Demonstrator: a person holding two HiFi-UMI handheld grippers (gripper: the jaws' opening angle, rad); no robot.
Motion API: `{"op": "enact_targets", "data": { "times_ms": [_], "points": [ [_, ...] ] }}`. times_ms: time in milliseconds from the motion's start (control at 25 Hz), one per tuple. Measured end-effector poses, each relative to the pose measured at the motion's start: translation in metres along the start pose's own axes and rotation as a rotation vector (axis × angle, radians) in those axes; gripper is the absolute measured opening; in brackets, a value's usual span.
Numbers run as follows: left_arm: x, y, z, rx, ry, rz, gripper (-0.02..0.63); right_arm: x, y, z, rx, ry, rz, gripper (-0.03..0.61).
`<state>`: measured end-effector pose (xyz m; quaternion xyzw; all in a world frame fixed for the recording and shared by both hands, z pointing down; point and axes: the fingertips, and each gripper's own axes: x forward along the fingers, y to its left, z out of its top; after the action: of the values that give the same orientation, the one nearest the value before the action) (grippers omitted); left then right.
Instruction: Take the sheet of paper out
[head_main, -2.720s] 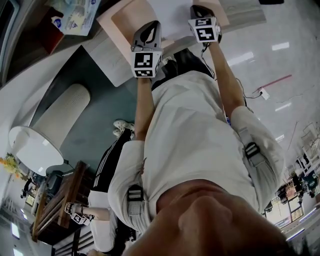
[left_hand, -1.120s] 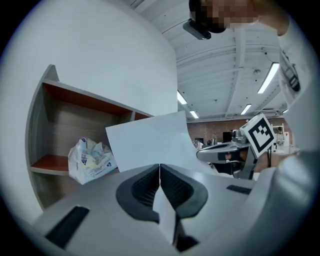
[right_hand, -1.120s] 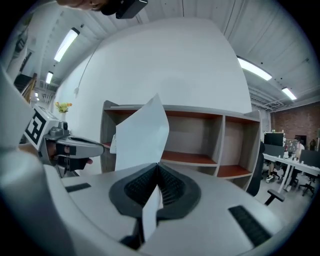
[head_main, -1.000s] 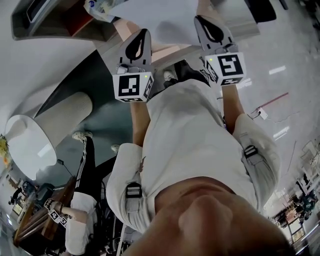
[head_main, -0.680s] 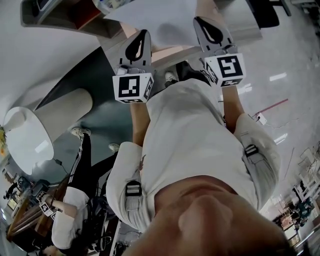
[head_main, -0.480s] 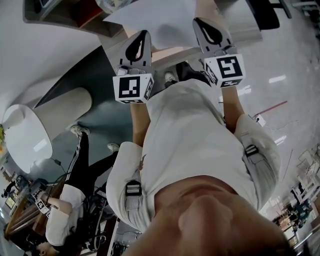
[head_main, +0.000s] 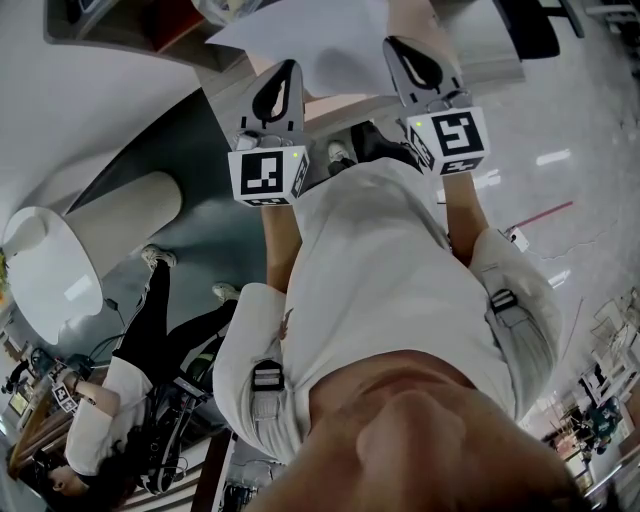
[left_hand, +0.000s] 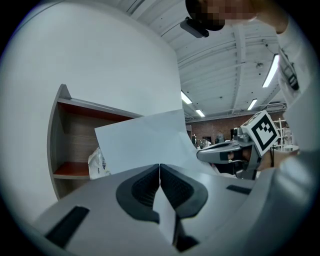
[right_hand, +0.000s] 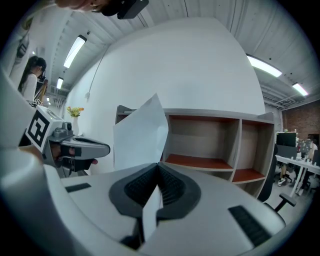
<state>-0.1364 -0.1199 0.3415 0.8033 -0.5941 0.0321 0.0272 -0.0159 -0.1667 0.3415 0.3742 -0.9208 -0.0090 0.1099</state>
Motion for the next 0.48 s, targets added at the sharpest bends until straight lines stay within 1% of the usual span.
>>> {"op": "enact_targets", "data": {
  "times_ms": [480],
  "points": [
    [0.01,0.0,-0.014,-0.01,0.035,0.0,0.023,0.003,-0.004,-0.008,0.003,0.025,0.001,0.02]
  ]
}}
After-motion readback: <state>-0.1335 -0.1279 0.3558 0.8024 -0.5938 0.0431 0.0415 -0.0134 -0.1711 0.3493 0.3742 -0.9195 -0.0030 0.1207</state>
